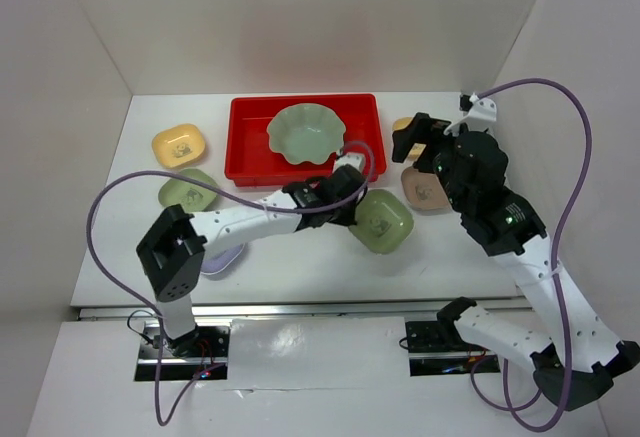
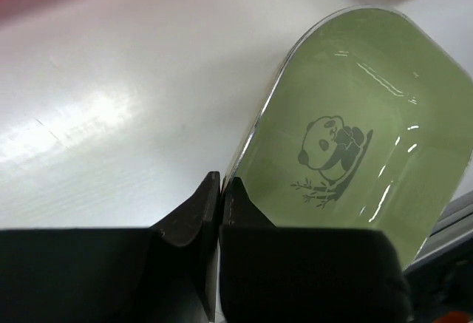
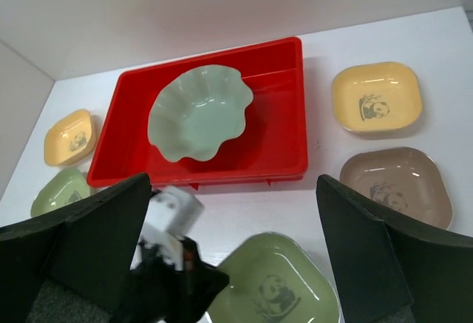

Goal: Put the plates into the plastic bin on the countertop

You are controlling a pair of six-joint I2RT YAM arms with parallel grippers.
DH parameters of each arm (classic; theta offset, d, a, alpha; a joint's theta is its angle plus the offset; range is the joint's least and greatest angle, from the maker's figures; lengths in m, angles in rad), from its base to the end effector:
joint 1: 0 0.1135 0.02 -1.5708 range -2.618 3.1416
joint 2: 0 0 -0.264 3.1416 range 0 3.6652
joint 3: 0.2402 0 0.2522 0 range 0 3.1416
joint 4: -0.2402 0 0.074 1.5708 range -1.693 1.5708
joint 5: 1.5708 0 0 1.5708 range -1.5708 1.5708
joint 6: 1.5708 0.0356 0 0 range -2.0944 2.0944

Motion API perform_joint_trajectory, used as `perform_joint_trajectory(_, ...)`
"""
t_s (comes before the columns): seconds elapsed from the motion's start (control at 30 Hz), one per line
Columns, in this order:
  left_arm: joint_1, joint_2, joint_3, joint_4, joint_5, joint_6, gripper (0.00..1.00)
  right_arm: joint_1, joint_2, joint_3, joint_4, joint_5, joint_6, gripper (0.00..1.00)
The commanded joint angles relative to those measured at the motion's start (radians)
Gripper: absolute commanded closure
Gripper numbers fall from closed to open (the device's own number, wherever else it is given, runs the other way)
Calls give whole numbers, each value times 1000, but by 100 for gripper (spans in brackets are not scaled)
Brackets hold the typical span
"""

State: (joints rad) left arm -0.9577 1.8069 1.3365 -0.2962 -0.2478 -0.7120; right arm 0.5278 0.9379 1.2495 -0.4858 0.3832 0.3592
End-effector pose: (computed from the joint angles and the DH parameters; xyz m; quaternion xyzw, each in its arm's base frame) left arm 0.2404 -0.3266 0.2374 0.0639 0.9122 -0.2115 0.3450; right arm 0.1657 0.0812 0.4400 0.0587 0.7596 0.1391 0.6327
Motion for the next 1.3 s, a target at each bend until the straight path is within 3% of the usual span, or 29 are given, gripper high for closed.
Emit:
perform_joint_trajectory(0.0,14,-78,220,-246,-167,-38,100,0,-24,-42,30,86,29,0)
perform_joint_trajectory(0.03,42,-63,266,-347,-194,-53,100,-14,-39,-59,62,86,38,0)
perform_joint_trajectory(0.17,164,-47,403,-460,-245,-150,100,-34,-115,-197,206,60,73,0)
perform_joint_trajectory(0.37,423,-15,415,-396,-98,-156,100,-95,-174,-311,219,129,116,0)
perform_joint_trajectory(0.5,528,69,486,-342,-50,-116,100,-178,-189,-372,198,140,155,0)
perform_joint_trajectory(0.6,580,121,530,-263,-2,-95,100,-277,-179,-430,197,56,167,0)
perform_joint_trajectory(0.73,608,198,587,-199,13,-60,100,-395,-169,-564,279,-114,167,0)
perform_joint_trajectory(0.93,646,322,665,-172,99,-60,100,-566,-169,-663,251,-181,220,0)
perform_joint_trajectory(1.27,646,417,693,-176,140,-81,97,-626,-134,-760,259,-213,336,0)
